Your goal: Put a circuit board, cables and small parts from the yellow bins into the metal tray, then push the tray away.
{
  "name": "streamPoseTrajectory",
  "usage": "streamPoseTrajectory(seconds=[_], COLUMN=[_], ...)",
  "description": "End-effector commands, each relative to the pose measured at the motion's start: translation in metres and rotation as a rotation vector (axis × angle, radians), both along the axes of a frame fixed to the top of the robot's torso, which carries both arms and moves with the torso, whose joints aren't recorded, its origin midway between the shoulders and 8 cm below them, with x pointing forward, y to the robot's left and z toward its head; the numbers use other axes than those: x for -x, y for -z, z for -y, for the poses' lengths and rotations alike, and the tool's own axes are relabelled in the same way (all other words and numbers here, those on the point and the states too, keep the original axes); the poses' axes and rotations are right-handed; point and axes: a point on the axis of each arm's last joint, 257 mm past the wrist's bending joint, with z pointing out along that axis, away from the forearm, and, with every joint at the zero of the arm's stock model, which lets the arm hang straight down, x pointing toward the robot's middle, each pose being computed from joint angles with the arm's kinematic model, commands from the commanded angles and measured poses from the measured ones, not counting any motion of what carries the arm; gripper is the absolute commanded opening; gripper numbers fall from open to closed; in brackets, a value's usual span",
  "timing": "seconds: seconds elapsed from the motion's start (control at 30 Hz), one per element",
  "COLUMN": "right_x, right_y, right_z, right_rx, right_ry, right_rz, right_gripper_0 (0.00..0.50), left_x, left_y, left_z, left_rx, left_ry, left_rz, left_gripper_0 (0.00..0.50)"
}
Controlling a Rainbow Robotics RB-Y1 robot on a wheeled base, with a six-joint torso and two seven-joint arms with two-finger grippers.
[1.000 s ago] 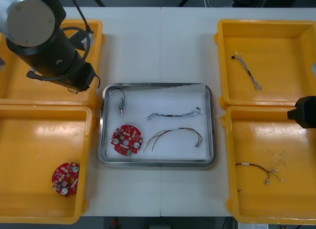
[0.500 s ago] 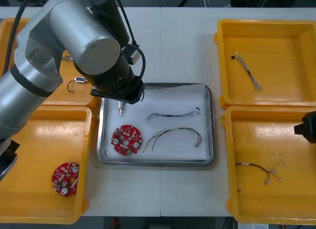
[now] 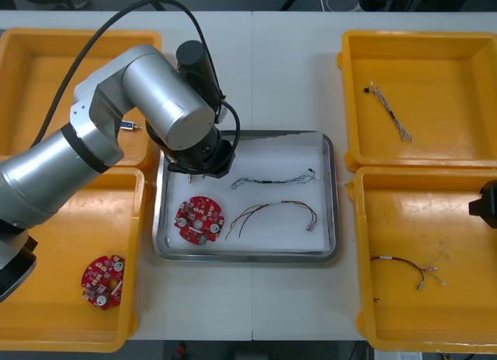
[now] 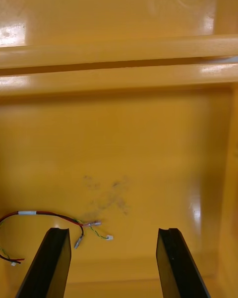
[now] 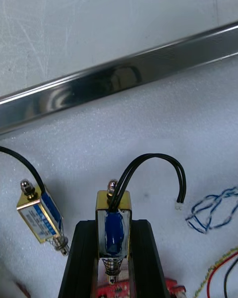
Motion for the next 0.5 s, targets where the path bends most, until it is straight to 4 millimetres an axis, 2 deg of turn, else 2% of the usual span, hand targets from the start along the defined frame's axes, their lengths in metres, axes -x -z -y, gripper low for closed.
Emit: streamPoseTrajectory(seconds=[0.03,0.23,0.3,0.33,0.37,0.5], right_x=[0.0050,0.0053,0.0055,0.0057,0.0054,0.0057], right_y=[-0.0053,-0.0039,-0.0038,-0.0030,-0.0039,-0.0041], right_z=[0.0068,0.0044,0.0023,0.0014,0.0013,0.0004], right_rx=[0.034,0.031,0.026,0.024,0.023,0.021], right_ry=[0.027,0.022,0.017,0.014,0.013,0.008], right_rz=[0.005,0.000,0.000,-0.003,-0.001,-0.003], right_gripper_0=[0.500,0.500,0.500,0.500,0.500,0.500], left_x=[-0.0092,-0.0074,-0.0067,-0.0066,-0.0062,-0.0062], left_y=[-0.0158,-0.0141,-0.0139,-0.0138,-0.0140,-0.0139], left_z=[0.0254,0.0262,0.0269,0.0269,0.0270,0.0264], left_rx=[-0.007,-0.004,-0.004,0.000,0.001,0.001], left_ry=[0.070,0.072,0.073,0.069,0.067,0.065], left_rz=[0.057,0.050,0.049,0.046,0.045,0.044], left_gripper_0=[0.001,0.005,0.188,0.401,0.500,0.500])
